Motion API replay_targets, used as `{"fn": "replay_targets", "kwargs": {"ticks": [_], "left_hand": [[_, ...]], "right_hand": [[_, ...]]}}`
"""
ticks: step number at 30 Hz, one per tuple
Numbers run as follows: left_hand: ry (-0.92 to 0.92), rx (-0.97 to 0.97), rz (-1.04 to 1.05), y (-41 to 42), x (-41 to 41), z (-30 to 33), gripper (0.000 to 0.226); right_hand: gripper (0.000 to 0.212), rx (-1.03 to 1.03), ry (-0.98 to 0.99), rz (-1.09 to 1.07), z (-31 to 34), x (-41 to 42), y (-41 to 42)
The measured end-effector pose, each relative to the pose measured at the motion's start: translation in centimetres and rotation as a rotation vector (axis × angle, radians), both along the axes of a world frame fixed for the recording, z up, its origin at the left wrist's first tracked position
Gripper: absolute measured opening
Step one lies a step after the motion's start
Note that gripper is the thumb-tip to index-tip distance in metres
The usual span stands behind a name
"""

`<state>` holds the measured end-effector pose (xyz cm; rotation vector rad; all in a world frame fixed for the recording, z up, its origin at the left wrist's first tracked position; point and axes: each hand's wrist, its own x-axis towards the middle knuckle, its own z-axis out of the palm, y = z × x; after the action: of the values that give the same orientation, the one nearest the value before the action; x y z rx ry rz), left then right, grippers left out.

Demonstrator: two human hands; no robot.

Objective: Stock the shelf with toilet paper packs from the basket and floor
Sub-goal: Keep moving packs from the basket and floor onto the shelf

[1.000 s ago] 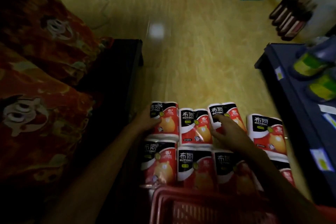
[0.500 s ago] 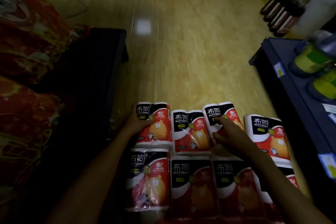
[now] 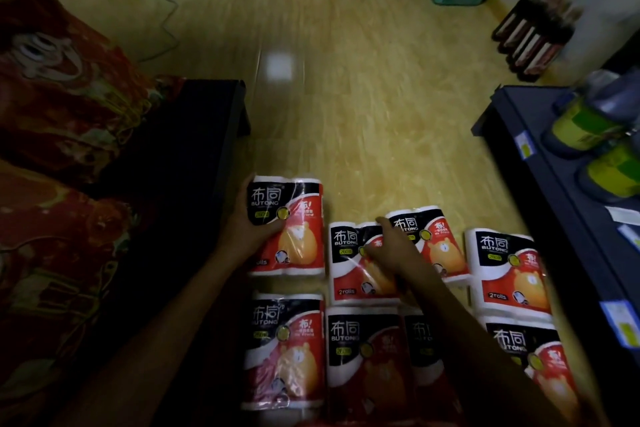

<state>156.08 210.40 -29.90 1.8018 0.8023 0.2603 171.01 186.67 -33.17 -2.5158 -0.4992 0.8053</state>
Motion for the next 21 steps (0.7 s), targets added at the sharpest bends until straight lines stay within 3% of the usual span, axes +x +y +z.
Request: {"fn": "replay_targets", "kwargs": {"ticks": [5, 10, 21], "left_hand": [[-0.023, 0.067, -0.025, 0.0, -0.7, 1.0, 0.099], [-0.038, 0.049, -0.017, -0.2, -0.9, 1.1, 0.097], [-0.018, 0.040, -0.008, 0.2, -1.6, 1.5, 0.098]], "right_hand": [[0.080, -0.132, -0.003, -0.006, -2.6, -0.3, 1.0], [0.101, -0.081, 0.111, -0.099, -3.8, 0.7, 1.8], [0.089, 0.108, 0.116, -0.200, -3.6, 0.6, 0.1]]}}
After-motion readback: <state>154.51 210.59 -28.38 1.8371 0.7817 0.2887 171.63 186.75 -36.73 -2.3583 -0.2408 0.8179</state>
